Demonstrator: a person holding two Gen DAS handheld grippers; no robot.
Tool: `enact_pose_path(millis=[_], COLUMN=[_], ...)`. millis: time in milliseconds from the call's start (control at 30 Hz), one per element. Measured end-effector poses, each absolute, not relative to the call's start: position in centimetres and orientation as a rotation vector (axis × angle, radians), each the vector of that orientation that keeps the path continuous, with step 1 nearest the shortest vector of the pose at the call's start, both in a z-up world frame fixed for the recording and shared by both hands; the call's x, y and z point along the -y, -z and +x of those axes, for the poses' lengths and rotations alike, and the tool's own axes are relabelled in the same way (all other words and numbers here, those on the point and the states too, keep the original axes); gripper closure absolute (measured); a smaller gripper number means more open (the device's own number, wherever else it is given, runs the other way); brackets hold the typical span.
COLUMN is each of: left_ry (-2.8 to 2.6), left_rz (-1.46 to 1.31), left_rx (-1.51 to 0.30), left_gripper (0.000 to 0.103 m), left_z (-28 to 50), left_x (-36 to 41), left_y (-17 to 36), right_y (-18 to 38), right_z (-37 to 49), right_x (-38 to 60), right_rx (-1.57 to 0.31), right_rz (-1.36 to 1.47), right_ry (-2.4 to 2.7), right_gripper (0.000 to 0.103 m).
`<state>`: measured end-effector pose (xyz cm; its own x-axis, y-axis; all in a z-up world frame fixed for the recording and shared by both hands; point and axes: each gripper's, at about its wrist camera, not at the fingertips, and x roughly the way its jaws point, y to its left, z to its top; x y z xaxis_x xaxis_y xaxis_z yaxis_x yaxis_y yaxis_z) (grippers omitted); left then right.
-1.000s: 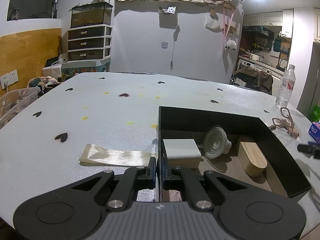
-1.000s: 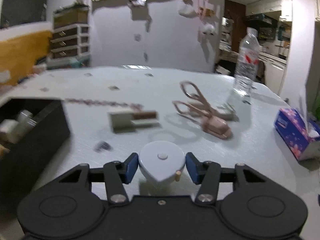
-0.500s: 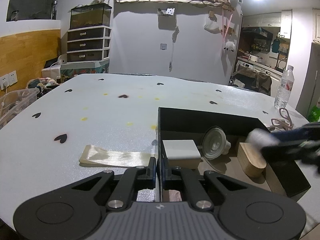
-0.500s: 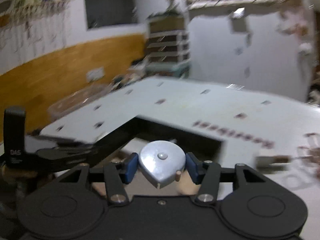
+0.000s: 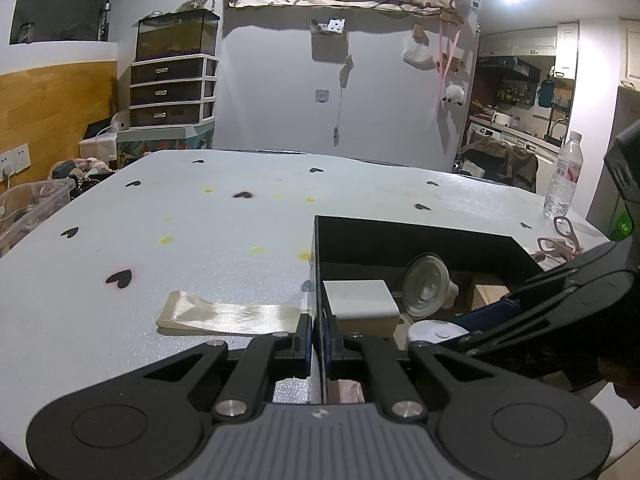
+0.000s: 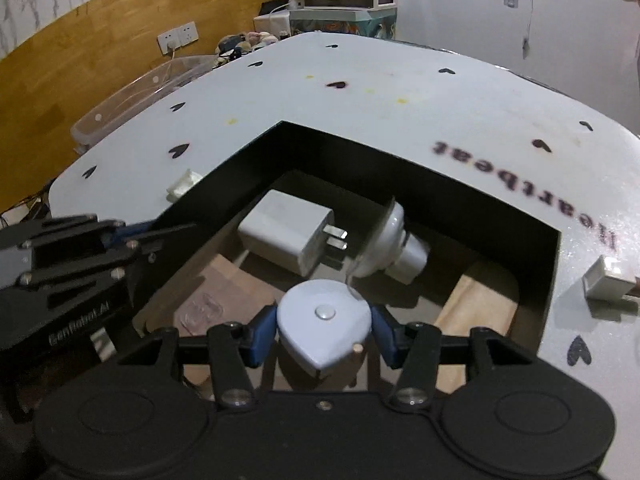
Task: Organize rigid objects
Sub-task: 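Lower the tape measure into the black box and open the right gripper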
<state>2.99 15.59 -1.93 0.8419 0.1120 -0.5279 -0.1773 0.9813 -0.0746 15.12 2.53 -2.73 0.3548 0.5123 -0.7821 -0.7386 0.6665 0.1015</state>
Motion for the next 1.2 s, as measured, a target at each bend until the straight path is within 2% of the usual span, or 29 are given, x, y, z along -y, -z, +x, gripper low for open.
enact_pose_path(millis=[200,267,333,400,567,733,1000,1200], left_ry=[-0.156,-0.157,-0.157,-0.157,-0.161,-0.162,-0.167,-0.169], left_rz=[-0.123,-0.12,-0.119,-0.12,-0.119,-0.118,-0.111,-0.113], left_rx=[-0.549,-0.55,-0.552,-0.553,-0.558,-0.559,-0.566,-0.573], left_gripper=[0.098,0.098,0.098,0.098,0.098,0.098,0.098,0.098], left_z=[3.0,3.0,3.0,3.0,3.1,3.1,3.2,3.2], left_x=[-15.6,-15.5,-15.5,-15.6,-15.5,-15.5,-15.5,-15.4], left_y=[2.0,2.0,2.0,2.0,1.9,1.9,2.1,2.2], right_y=[2.6,2.4,2.3,2.1,1.1,-0.2,-1.7,-2.7], right_z=[15.9,15.7,15.5,15.3,14.3,13.5,12.0,10.8], right_x=[-3.2,-3.2,-3.1,-2.8,-1.7,-0.2,1.6,3.2], right_rx=[-0.921,-0.887,-0.869,-0.871,-0.834,-0.811,-0.77,-0.731], right_rz=[-0.269,-0.282,-0.289,-0.276,-0.27,-0.23,-0.228,-0.218], right_ry=[-0.794,-0.789,-0.789,-0.803,-0.814,-0.824,-0.844,-0.857], right_gripper=[0.049,0.038,0.032,0.031,0.018,0.009,0.0,0.0])
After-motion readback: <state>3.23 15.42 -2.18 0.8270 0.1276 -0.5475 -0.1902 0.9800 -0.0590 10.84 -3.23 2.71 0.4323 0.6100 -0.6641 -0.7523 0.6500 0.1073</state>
